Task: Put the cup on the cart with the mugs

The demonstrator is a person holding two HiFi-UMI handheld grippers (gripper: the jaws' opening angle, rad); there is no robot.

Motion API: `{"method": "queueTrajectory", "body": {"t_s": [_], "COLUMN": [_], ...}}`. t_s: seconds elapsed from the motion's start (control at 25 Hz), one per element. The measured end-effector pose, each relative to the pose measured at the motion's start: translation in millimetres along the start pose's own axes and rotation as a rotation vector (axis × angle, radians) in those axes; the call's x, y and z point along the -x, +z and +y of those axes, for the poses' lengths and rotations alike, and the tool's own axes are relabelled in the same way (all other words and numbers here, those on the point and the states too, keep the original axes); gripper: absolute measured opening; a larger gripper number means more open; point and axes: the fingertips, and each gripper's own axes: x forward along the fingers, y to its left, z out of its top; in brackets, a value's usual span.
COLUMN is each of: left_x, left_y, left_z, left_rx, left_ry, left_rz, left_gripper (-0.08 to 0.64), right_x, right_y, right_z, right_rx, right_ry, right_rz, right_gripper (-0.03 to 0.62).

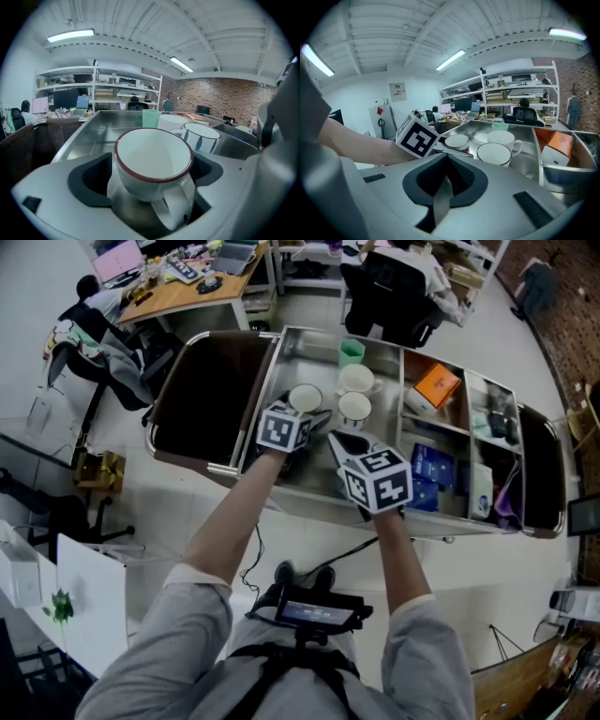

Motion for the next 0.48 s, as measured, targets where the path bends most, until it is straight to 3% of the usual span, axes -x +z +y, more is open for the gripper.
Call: {"method": "queueTrajectory", "body": {"t_s": [0.48], "left_x": [17], "left_y": [14], "left_z": [-6], "left_rx": [-0.07], "left_ry": [0.02], "left_rz": [-0.003], "left_gripper": [0.497], "right_x": [5], "right_y": [-6], "right_z": [3], "right_rx": [-0.003], "right_ry": [0.012], "right_rz": [-0.008], "right_gripper": [0.008]}}
